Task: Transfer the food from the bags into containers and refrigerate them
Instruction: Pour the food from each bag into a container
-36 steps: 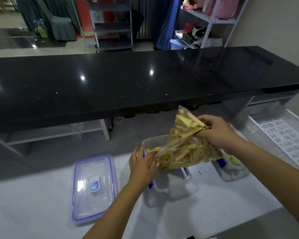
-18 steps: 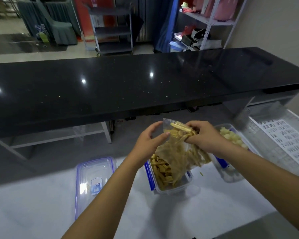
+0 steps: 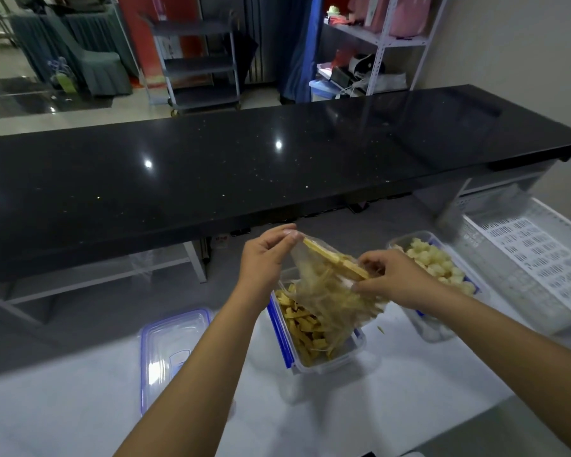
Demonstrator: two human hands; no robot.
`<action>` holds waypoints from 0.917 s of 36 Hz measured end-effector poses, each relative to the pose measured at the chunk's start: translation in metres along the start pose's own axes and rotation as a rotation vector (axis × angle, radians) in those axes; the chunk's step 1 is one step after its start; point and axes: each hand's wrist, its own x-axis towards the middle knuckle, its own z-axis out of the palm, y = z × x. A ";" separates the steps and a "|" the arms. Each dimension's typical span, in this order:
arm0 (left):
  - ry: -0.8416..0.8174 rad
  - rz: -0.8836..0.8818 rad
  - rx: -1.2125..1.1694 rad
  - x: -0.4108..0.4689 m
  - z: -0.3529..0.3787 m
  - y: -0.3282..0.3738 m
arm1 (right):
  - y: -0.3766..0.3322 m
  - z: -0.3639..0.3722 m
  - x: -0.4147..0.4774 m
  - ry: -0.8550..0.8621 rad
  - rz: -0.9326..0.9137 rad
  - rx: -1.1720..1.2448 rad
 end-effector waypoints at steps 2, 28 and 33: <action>0.025 -0.013 -0.019 -0.001 -0.005 0.001 | 0.011 -0.001 -0.003 -0.015 0.026 0.010; 0.009 0.162 -0.151 0.006 -0.029 0.049 | -0.035 -0.033 -0.028 0.252 -0.203 0.399; -0.013 0.184 -0.170 0.006 -0.033 0.051 | -0.042 -0.036 -0.026 0.299 -0.213 0.395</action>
